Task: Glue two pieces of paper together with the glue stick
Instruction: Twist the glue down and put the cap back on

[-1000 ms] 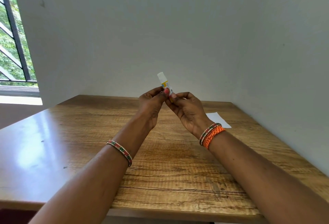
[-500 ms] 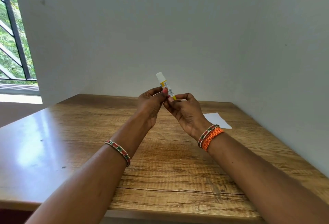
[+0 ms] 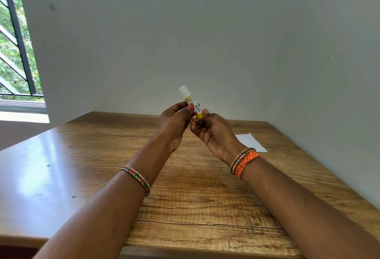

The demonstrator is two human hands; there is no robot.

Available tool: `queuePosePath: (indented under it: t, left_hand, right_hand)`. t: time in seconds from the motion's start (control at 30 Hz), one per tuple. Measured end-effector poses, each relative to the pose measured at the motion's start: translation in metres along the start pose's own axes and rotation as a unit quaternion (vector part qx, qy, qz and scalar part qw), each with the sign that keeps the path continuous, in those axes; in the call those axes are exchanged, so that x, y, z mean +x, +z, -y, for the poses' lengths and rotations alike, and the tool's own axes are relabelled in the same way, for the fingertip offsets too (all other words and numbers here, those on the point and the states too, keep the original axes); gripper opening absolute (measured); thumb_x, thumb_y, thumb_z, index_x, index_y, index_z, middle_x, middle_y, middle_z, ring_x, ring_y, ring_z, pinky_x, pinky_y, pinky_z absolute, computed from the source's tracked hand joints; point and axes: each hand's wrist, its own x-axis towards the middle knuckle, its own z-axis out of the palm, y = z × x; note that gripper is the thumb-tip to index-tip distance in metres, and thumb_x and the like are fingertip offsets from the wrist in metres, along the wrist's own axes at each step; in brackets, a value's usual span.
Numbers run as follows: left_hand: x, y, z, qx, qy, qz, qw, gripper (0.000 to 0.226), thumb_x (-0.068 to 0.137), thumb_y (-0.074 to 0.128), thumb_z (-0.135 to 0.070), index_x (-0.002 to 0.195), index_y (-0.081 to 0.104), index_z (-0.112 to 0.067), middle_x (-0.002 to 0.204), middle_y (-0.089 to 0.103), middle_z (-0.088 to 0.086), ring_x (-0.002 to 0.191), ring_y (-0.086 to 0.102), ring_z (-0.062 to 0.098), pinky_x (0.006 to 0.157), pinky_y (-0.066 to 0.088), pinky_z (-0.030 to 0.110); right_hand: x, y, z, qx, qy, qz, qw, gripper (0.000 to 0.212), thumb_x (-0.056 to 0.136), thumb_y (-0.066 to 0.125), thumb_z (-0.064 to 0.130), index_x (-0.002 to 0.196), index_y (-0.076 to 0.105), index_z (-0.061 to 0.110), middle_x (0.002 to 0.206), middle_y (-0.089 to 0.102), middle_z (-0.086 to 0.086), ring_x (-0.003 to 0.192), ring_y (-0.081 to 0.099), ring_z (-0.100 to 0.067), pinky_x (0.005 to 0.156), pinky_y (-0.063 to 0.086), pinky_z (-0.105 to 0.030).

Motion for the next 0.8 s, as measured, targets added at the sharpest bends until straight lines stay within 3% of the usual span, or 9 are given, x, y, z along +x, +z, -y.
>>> queuePosePath:
  t: [0.13,0.27,0.37,0.5,0.63,0.7,0.8]
  left_hand:
    - [0.0,0.001,-0.001,0.001,0.007,-0.004,1.0,0.031,0.09,0.054,-0.005,0.12,0.054,0.005,0.101,0.066,0.014,0.08,0.065,0.016,0.077,0.054,0.023]
    - [0.001,0.001,-0.002,0.0,0.006,-0.022,1.0,0.035,0.088,0.055,-0.004,0.121,0.053,0.006,0.11,0.064,0.018,0.088,0.064,0.018,0.088,0.052,0.028]
    - [0.0,0.002,-0.001,0.004,0.01,-0.029,1.0,0.035,0.087,0.058,-0.003,0.12,0.054,0.006,0.107,0.064,0.019,0.087,0.063,0.018,0.089,0.051,0.027]
    - [0.0,0.001,0.0,-0.004,0.008,-0.024,1.0,0.037,0.084,0.064,-0.006,0.118,0.054,0.005,0.091,0.065,0.013,0.073,0.062,0.015,0.082,0.052,0.027]
    - [-0.003,-0.002,-0.007,-0.003,0.0,0.037,0.999,0.023,0.085,0.062,-0.01,0.108,0.059,-0.009,0.09,0.068,0.009,0.07,0.065,0.012,0.06,0.054,0.022]
    - [-0.005,-0.003,-0.01,0.0,-0.005,0.072,0.997,0.03,0.086,0.061,-0.012,0.116,0.058,-0.012,0.096,0.068,0.009,0.071,0.064,0.011,0.056,0.052,0.022]
    - [-0.007,-0.001,-0.01,0.014,-0.011,0.104,0.994,0.033,0.088,0.058,-0.014,0.121,0.057,-0.011,0.095,0.069,0.004,0.064,0.059,0.008,0.053,0.051,0.02]
  right_hand:
    - [0.001,0.001,-0.001,-0.029,-0.052,-0.01,0.998,0.005,0.092,0.053,0.007,0.087,0.051,0.007,0.077,0.062,-0.015,0.065,0.062,-0.019,0.056,0.058,-0.024]
    - [0.001,0.001,-0.002,-0.06,-0.072,-0.014,0.996,0.017,0.085,0.059,-0.006,0.084,0.05,0.009,0.086,0.063,-0.018,0.073,0.061,-0.02,0.058,0.056,-0.022]
    - [0.002,0.0,0.0,-0.053,-0.054,-0.01,0.997,0.017,0.085,0.057,-0.007,0.084,0.051,0.009,0.084,0.063,-0.016,0.069,0.058,-0.017,0.053,0.052,-0.02]
    - [-0.001,0.001,0.002,-0.042,-0.009,0.009,0.999,0.009,0.092,0.049,0.005,0.086,0.056,0.006,0.072,0.059,-0.009,0.06,0.053,-0.013,0.051,0.048,-0.019]
    - [-0.002,0.003,0.004,-0.034,0.014,0.03,0.999,0.028,0.098,0.041,0.026,0.085,0.057,0.007,0.059,0.058,-0.004,0.05,0.052,-0.011,0.043,0.045,-0.017]
    - [-0.003,0.002,0.005,-0.037,0.032,0.034,0.998,0.043,0.099,0.034,0.038,0.08,0.058,0.008,0.053,0.059,-0.002,0.044,0.053,-0.01,0.04,0.043,-0.017]
    - [-0.003,0.0,0.005,-0.059,0.045,0.04,0.996,0.046,0.097,0.034,0.044,0.076,0.057,0.011,0.05,0.058,-0.001,0.041,0.053,-0.009,0.038,0.042,-0.016]
